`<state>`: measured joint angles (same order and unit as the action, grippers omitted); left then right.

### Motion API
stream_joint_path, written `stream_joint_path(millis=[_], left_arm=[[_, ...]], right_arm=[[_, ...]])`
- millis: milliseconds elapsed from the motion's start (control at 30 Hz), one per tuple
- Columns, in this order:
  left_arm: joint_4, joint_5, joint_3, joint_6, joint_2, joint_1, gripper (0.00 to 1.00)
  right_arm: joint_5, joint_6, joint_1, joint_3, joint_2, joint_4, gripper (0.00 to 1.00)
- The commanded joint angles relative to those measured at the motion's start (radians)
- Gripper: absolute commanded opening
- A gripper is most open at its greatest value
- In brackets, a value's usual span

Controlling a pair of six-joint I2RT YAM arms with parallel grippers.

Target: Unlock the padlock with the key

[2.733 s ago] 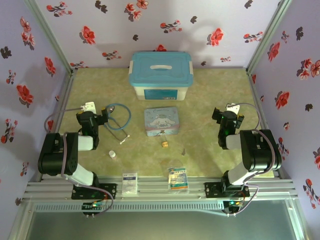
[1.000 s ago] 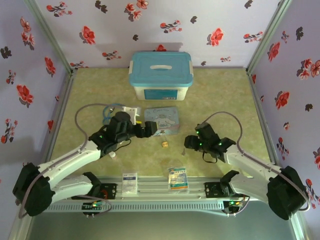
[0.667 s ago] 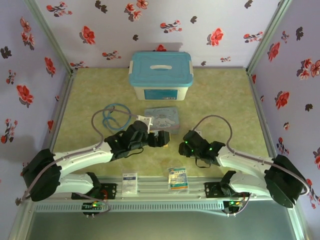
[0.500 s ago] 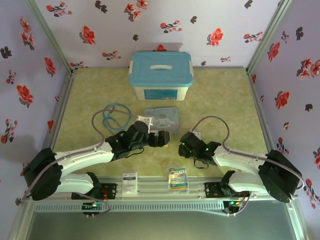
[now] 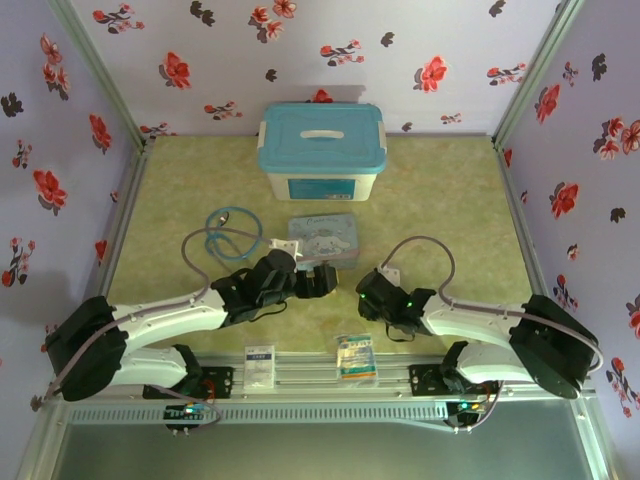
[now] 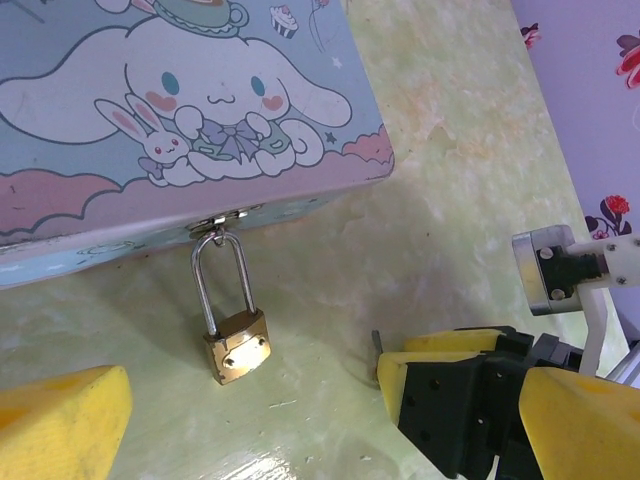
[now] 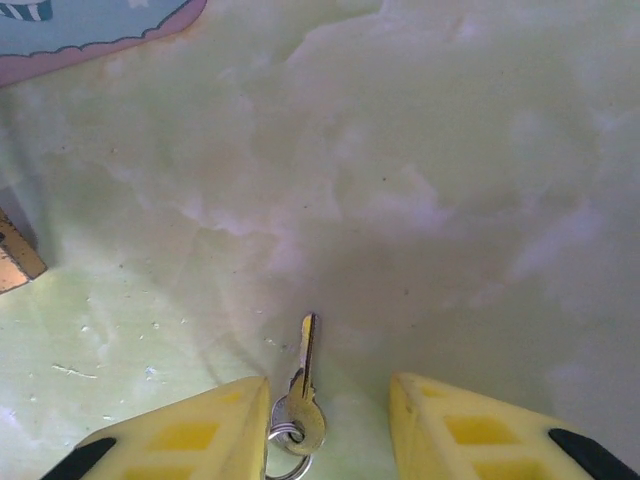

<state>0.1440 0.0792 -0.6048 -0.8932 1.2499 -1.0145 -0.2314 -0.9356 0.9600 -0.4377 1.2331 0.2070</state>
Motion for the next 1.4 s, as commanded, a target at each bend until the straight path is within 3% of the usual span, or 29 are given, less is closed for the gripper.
stream_joint_path(millis=[0,367,667,900,1233,1367], left_arm=[[0.036,0.024,0.017,-0.021,-0.020,-0.005,1.00],[0.095,0.024,0.047,-0.037,-0.027,-0.007,1.00],[0.133,0.023,0.067,-0.055,-0.014,-0.007,1.00],[0.134,0.027,0.070,-0.052,-0.009,-0.007,1.00],[0.155,0.033,0.061,-0.044,0.027,-0.007,1.00],[0.152,0.032,0.064,-0.042,0.020,-0.007,1.00]], right_arm=[[0.032,-0.029,0.023,0.013,0.037,-0.024,0.34],[-0.009,-0.048,0.089,-0.021,0.072,0.042,0.24],[-0.003,-0.081,0.123,-0.026,0.133,-0.005,0.13],[-0.046,-0.072,0.120,0.026,0.021,-0.029,0.11],[-0.032,0.062,0.032,-0.037,-0.055,0.180,0.15],[-0.015,0.022,0.037,-0.053,-0.082,0.177,0.39]])
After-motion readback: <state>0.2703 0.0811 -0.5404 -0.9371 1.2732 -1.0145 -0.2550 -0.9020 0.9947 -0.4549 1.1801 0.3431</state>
